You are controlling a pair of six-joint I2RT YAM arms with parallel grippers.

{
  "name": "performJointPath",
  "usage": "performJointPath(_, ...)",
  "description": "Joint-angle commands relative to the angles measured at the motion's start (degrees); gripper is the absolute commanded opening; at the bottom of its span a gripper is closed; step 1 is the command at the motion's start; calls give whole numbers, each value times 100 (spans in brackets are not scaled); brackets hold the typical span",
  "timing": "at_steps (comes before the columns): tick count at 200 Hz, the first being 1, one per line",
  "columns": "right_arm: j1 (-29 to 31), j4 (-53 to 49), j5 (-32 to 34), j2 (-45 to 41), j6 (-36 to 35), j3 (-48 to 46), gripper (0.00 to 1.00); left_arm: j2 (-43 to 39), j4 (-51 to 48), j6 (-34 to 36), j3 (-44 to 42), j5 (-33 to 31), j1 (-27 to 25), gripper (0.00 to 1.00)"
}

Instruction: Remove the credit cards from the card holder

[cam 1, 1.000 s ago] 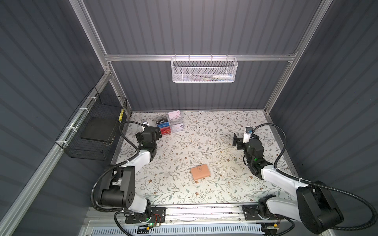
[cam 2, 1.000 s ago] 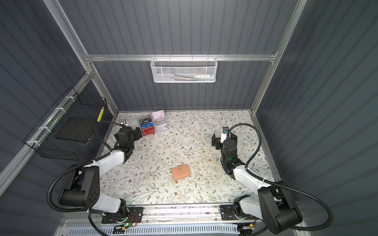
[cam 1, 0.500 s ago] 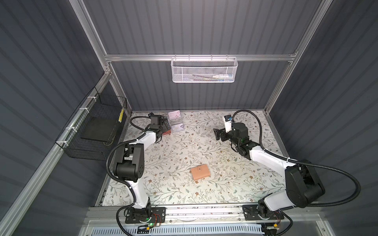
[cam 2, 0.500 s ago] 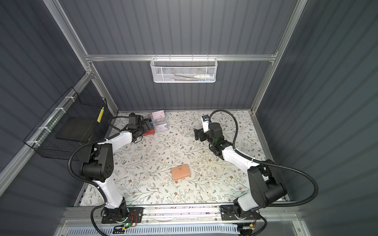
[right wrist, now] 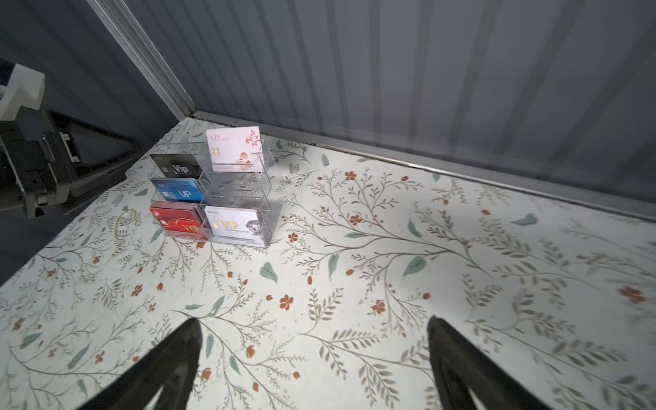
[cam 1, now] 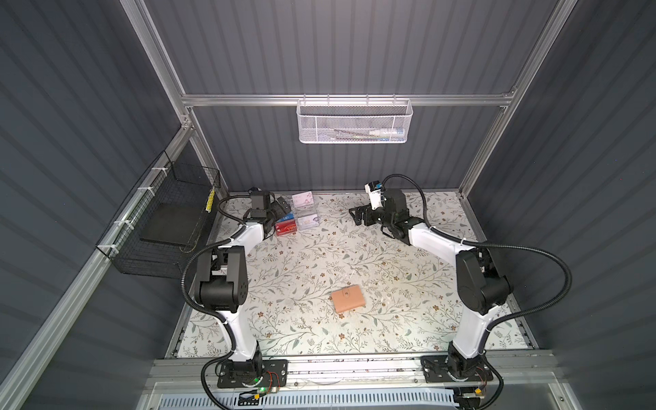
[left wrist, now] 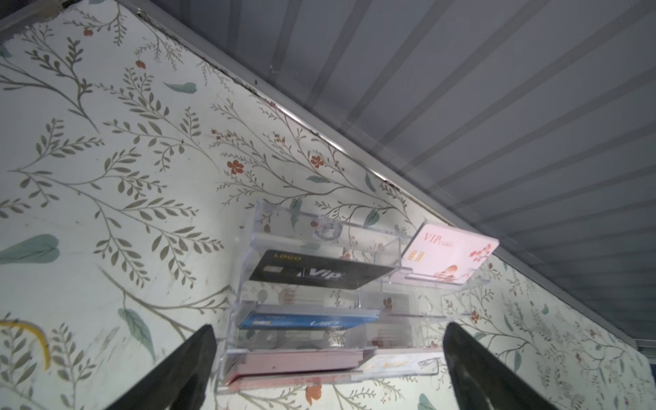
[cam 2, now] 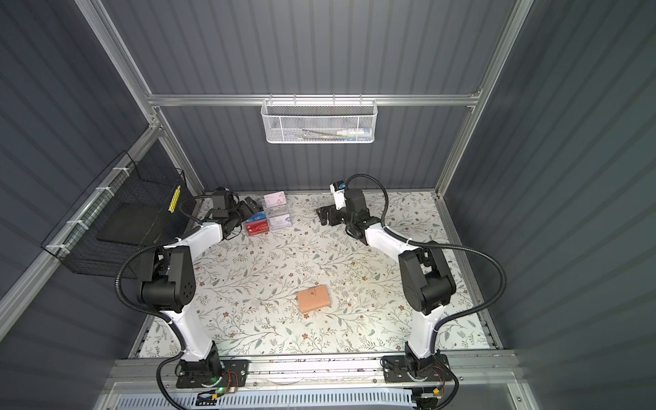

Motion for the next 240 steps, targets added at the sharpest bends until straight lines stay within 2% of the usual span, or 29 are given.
performJointPath(1, 88, 66, -531, 349, 419, 382, 99, 114, 389, -34, 47, 452, 91, 100)
performJointPath(43, 190, 328, -908, 883, 618, 839, 99, 410, 570, 263, 351, 524, 145, 100)
performJointPath(72, 219, 560, -1075, 1053, 755, 919, 99, 716, 910, 402, 483, 856, 221, 100)
performJointPath(111, 249, 613, -1215, 1290, 900, 1098, 99, 908, 968, 652, 483, 782, 325, 100)
performJointPath(191, 320, 744, -1300, 1639, 1058, 1427, 99, 398, 745, 865, 377, 867, 386, 100)
performJointPath(206, 332, 776, -1300, 1674, 1078, 1449, 99, 290, 768, 886, 342, 721, 389, 100)
performJointPath(240, 342, 815, -1327, 1695, 1131, 1424, 99, 433, 463, 1149, 827, 462, 392, 100)
